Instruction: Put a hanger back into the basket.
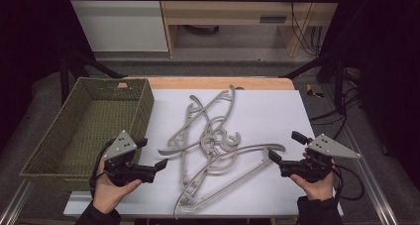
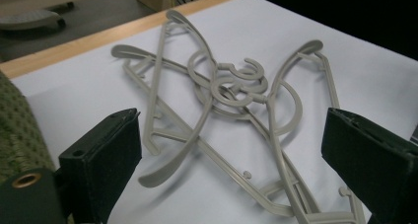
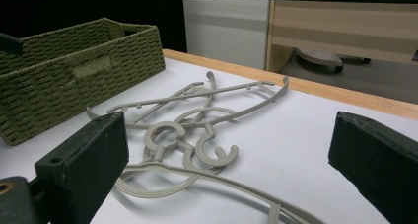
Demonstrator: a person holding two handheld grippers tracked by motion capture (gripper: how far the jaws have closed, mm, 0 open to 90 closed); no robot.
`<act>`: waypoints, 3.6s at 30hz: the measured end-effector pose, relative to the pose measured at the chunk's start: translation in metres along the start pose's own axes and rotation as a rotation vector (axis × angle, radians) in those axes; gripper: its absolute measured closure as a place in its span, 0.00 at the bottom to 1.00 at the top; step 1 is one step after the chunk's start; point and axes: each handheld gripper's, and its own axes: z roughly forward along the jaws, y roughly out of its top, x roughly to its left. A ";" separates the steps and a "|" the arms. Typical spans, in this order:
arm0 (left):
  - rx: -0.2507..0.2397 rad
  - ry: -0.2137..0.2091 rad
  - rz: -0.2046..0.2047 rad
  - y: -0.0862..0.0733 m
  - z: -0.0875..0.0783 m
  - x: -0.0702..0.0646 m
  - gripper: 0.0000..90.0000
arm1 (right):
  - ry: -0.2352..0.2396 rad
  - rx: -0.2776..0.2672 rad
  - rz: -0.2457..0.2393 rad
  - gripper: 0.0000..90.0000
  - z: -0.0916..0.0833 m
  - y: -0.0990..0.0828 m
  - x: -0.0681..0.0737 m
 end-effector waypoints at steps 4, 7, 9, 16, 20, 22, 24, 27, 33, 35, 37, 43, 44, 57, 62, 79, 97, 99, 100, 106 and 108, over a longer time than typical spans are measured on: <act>0.065 -0.021 0.018 0.003 0.016 -0.005 0.09 | 0.005 0.002 0.002 0.02 0.001 0.000 0.001; 0.100 -0.037 0.026 0.007 0.029 -0.010 0.09 | 0.008 0.007 0.000 0.02 0.001 0.000 0.000; 0.120 -0.046 0.036 0.011 0.037 -0.014 0.10 | 0.006 0.006 0.003 0.02 0.001 0.000 0.000; 0.161 -0.067 0.064 0.019 0.056 -0.026 0.13 | 0.009 0.003 0.007 0.02 -0.001 0.000 -0.001; 0.209 -0.082 0.097 0.022 0.071 -0.032 0.18 | 0.009 0.005 0.005 0.03 0.000 0.000 -0.001; 0.243 -0.082 0.107 0.022 0.083 -0.036 0.19 | 0.009 0.009 0.004 0.03 0.000 0.000 -0.001; 0.272 -0.086 0.115 0.021 0.091 -0.038 0.20 | 0.009 0.008 0.005 0.03 0.000 0.000 -0.002; 0.301 -0.094 0.128 0.019 0.099 -0.040 0.21 | 0.009 0.007 0.007 0.03 -0.001 0.000 -0.002; 0.399 -0.102 0.159 0.009 0.126 -0.048 0.29 | 0.010 0.007 0.009 0.03 -0.001 0.000 -0.002; 0.412 -0.100 0.163 0.008 0.129 -0.048 0.32 | 0.009 0.011 0.007 0.03 0.000 -0.001 -0.002; 0.441 -0.108 0.173 0.006 0.134 -0.047 0.38 | 0.013 0.011 0.008 0.03 0.001 -0.001 -0.002; 0.497 -0.116 0.183 0.004 0.146 -0.050 0.53 | 0.014 0.017 0.012 0.03 0.001 -0.001 -0.002; 0.514 -0.111 0.191 0.002 0.150 -0.051 0.55 | 0.014 0.018 0.011 0.03 0.001 -0.001 -0.002; 0.581 -0.106 0.206 -0.003 0.165 -0.052 0.79 | 0.019 0.030 0.005 0.03 0.004 -0.002 -0.001; 0.583 -0.110 0.190 -0.003 0.165 -0.053 0.85 | 0.020 0.032 0.007 0.03 0.005 -0.003 -0.001; 0.587 -0.068 0.170 -0.004 0.162 -0.055 0.90 | 0.024 0.035 0.011 0.03 0.005 -0.003 -0.001; 0.428 0.023 0.149 0.020 0.119 -0.048 0.91 | 0.020 0.021 0.013 0.02 0.000 -0.001 -0.003; 0.401 0.054 0.143 0.028 0.106 -0.042 0.91 | 0.017 0.017 0.012 0.03 -0.002 -0.001 -0.004; 0.392 0.061 0.140 0.031 0.102 -0.040 0.91 | 0.015 0.014 0.012 0.03 -0.003 0.000 -0.004; 0.347 0.091 0.121 0.043 0.075 -0.024 0.91 | 0.011 0.001 0.018 0.03 -0.007 0.001 -0.006; 0.337 0.101 0.123 0.048 0.066 -0.020 0.91 | 0.010 -0.001 0.018 0.03 -0.007 0.001 -0.007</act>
